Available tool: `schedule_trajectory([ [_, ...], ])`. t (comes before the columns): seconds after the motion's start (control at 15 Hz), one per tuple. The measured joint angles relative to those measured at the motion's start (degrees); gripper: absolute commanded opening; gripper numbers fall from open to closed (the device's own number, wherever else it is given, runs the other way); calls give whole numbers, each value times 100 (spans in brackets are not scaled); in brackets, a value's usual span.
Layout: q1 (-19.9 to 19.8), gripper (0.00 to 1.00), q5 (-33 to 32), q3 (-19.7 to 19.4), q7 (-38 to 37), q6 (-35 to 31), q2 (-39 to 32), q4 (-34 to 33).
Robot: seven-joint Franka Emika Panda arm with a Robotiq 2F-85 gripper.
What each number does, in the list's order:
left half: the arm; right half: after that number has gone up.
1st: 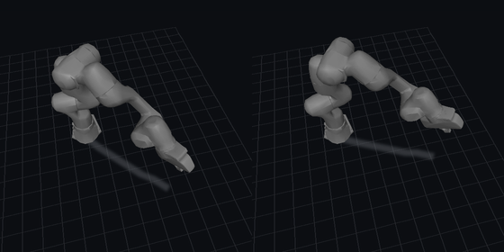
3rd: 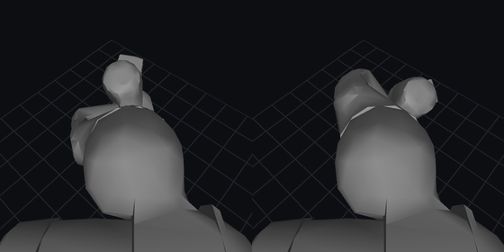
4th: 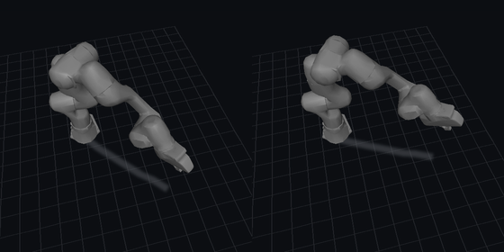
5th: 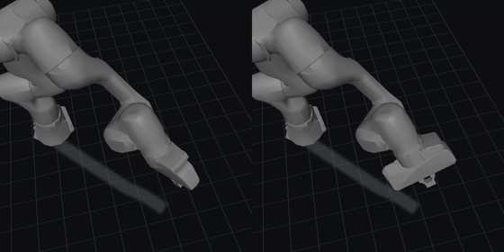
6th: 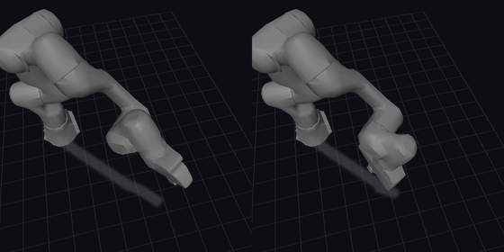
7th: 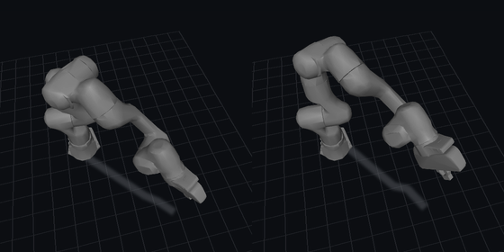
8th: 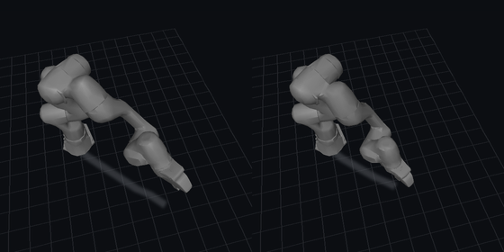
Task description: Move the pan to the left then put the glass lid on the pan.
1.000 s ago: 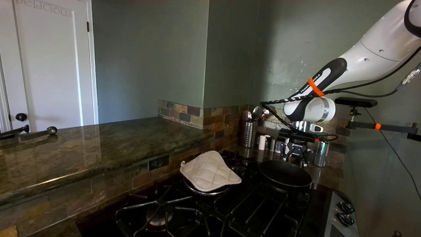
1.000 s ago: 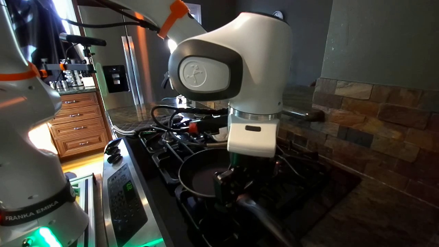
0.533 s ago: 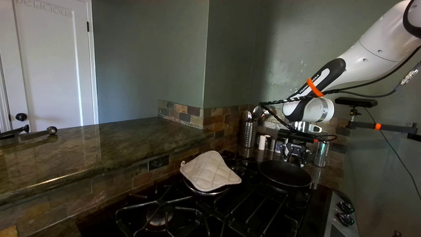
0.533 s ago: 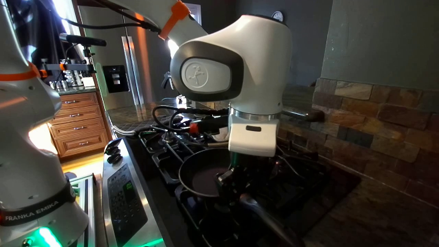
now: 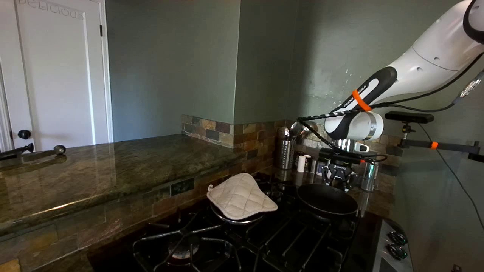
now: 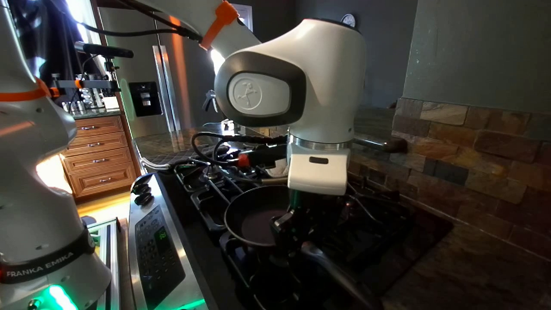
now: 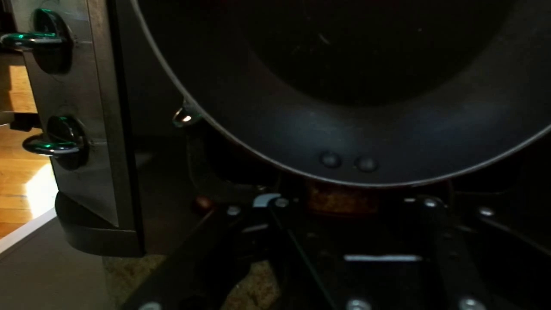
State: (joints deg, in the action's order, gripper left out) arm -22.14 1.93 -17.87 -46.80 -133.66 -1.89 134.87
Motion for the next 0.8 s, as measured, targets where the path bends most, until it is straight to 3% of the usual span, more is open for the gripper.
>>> schedule_trajectory([
  [0.8,376,23,11,84,195,0,31,41],
])
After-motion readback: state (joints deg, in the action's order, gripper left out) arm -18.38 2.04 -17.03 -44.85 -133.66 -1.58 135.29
